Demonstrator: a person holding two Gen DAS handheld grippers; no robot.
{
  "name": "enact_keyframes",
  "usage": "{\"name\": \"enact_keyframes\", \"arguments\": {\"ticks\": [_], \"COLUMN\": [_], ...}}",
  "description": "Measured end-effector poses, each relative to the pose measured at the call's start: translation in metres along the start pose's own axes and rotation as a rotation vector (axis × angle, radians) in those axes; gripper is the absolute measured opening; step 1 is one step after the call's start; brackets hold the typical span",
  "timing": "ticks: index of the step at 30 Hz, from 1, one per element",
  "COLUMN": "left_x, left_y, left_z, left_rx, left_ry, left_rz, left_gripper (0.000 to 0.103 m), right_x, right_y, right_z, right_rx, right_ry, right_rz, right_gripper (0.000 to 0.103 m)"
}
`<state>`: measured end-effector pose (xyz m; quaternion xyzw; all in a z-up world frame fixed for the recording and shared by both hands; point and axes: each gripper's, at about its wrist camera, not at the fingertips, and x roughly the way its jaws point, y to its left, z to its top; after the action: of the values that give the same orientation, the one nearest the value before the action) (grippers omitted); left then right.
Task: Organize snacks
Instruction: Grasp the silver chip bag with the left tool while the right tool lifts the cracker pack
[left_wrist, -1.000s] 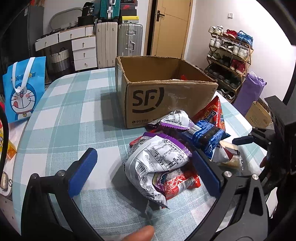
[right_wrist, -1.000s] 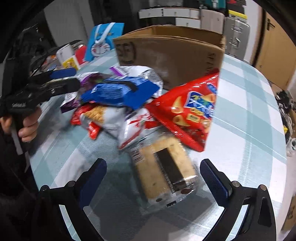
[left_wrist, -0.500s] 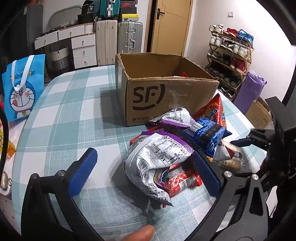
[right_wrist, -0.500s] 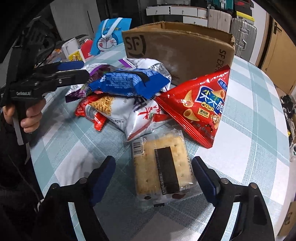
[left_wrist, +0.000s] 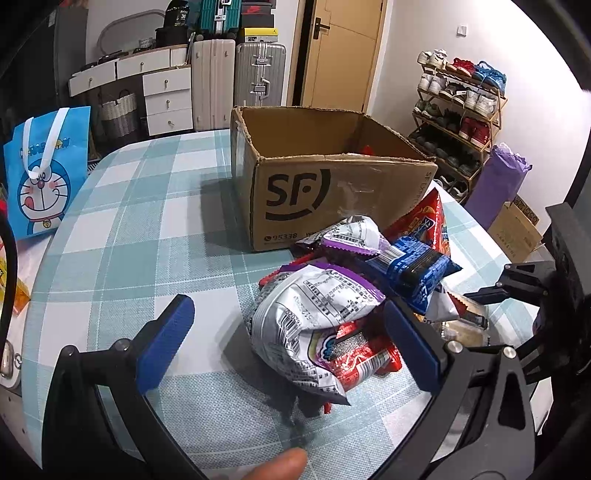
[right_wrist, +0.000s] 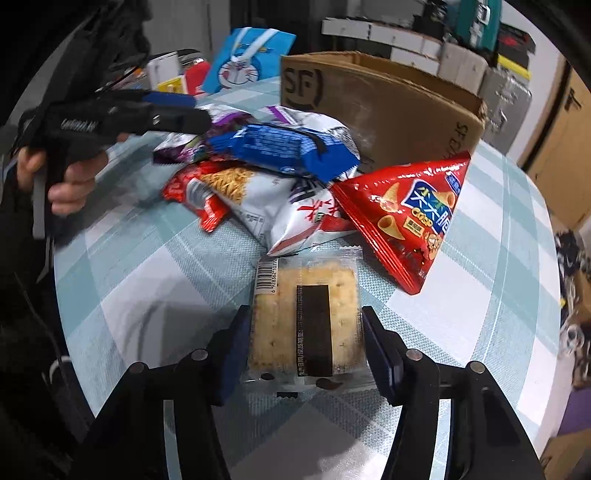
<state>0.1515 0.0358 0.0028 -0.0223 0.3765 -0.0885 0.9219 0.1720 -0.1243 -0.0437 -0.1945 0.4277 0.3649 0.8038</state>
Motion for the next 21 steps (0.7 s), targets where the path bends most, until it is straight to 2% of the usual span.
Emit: {"name": "enact_keyframes", "arguments": {"ticks": [3,12,17,21], "left_x": [0.000,0.004,0.010,0.009], "left_y": [0.000,0.003,0.005,0.008], "left_z": [0.000,-0.001,-0.003,-0.004], "left_rx": [-0.004,-0.018,-0.008,-0.007], "left_ry": [0.000,0.011,0.041,0.047], "left_rz": [-0.005,0.001,0.008,-0.004], "left_gripper": [0.102,0.102,0.102,0.102], "right_x": [-0.005,-0.030,-0.042,-0.060], "right_y": [-0.003,-0.020,-0.035,-0.043], "right_z": [-0.001,-0.006,-0.012,-0.015], "right_rx": [0.005,0.028,0.070,0.103], "right_ry": [-0.015,-0.054,-0.070,-0.129], "right_rz": [0.011,-0.027,-0.051,-0.034], "right_gripper": [0.058,0.058,0.058,0.058]}}
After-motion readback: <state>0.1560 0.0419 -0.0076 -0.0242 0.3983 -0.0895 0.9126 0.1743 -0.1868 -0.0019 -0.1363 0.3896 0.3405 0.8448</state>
